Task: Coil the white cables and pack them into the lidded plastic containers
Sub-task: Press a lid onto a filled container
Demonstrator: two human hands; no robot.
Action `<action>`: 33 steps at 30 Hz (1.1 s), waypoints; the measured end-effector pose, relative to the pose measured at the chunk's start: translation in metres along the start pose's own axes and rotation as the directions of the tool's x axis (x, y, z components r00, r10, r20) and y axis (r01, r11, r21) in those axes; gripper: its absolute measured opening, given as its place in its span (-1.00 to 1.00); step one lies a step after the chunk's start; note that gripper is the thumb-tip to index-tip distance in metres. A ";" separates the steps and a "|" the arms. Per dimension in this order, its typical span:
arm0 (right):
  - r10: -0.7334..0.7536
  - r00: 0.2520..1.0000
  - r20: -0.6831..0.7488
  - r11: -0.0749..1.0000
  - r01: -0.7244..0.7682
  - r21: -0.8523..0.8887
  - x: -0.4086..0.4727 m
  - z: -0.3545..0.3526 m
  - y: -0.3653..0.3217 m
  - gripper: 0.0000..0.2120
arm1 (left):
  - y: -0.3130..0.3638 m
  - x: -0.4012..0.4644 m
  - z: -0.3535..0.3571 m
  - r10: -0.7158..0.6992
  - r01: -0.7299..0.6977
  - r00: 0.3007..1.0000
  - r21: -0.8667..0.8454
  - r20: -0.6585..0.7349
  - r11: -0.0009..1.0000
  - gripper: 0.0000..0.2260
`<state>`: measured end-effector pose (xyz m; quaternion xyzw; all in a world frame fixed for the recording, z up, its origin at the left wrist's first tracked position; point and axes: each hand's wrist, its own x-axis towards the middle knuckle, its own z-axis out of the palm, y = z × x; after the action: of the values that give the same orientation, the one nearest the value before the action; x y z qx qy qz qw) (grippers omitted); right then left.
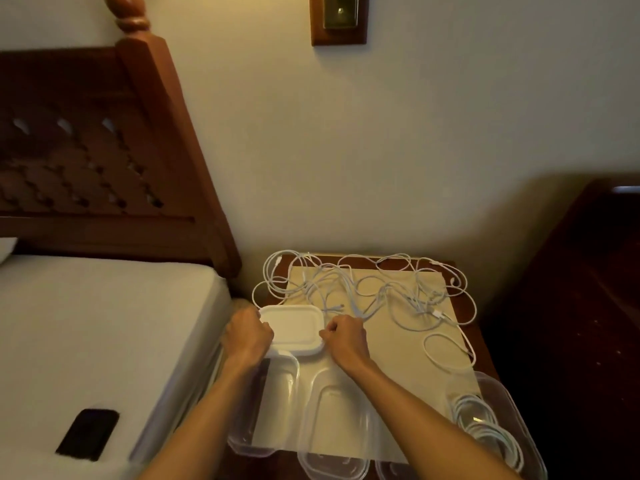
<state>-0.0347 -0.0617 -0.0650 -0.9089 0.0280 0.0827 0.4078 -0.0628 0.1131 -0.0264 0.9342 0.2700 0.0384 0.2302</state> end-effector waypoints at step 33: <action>-0.244 0.966 0.091 0.920 0.260 -0.293 -0.144 -0.188 0.061 0.13 | 0.138 -0.146 -0.023 0.614 -0.571 0.782 -0.521 -0.109 0.635 -0.83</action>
<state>-0.1595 -0.2448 0.0383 -0.9540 -0.1126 0.0568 0.2719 -0.1246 -0.0570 0.0634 0.8706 -0.0821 0.1477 0.4620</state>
